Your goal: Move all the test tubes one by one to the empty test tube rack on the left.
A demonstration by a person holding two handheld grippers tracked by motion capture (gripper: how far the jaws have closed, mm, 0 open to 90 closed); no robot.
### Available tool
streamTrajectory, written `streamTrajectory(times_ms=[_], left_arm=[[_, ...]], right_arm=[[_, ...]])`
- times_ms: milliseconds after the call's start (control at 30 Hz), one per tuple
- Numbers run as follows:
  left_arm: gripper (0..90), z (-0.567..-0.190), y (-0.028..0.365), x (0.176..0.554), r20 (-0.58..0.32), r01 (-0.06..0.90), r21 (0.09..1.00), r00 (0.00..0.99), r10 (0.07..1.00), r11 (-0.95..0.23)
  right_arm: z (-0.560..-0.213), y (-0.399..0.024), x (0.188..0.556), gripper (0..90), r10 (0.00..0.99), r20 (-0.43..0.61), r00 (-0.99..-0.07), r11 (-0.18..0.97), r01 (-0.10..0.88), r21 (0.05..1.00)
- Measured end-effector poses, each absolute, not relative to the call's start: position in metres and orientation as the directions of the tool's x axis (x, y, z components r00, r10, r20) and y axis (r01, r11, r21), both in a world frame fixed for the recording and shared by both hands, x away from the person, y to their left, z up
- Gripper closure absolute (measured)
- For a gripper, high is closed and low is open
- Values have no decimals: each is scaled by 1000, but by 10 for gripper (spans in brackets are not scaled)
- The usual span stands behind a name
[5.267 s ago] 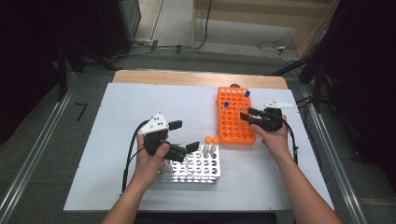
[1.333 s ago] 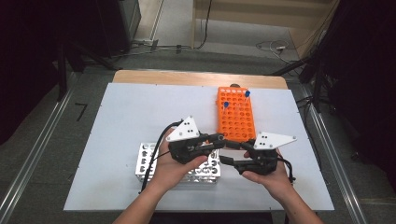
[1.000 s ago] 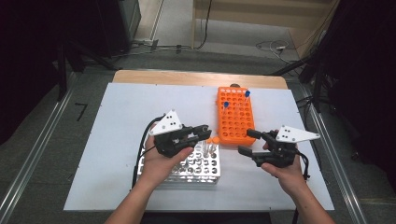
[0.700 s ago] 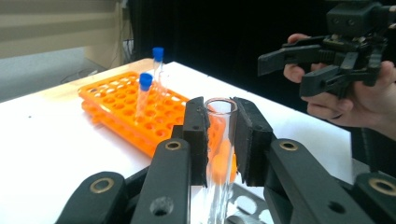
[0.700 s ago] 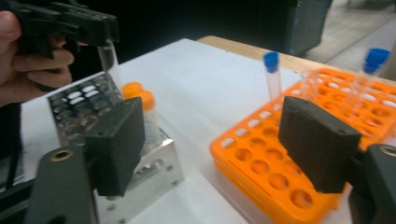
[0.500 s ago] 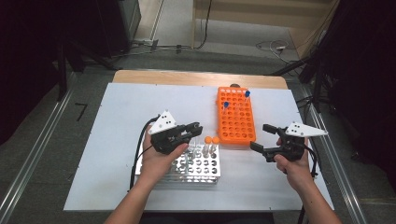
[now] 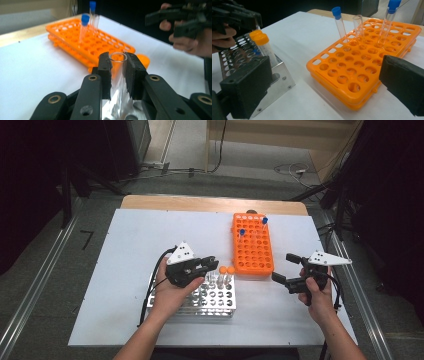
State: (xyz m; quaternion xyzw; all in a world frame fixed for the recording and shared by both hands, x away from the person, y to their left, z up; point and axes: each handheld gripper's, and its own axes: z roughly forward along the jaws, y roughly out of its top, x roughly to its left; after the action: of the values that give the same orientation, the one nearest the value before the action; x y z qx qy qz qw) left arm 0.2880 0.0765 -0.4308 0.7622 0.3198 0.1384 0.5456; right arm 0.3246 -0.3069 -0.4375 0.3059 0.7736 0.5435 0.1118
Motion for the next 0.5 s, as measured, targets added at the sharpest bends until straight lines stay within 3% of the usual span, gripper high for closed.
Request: streamTrajectory(times_ms=[500], left_arm=[[724,-437,77,288,-180,413,874,764,620,-255]], right_arm=[[-445,-298,333,0,594,160,-789,239,362,901]])
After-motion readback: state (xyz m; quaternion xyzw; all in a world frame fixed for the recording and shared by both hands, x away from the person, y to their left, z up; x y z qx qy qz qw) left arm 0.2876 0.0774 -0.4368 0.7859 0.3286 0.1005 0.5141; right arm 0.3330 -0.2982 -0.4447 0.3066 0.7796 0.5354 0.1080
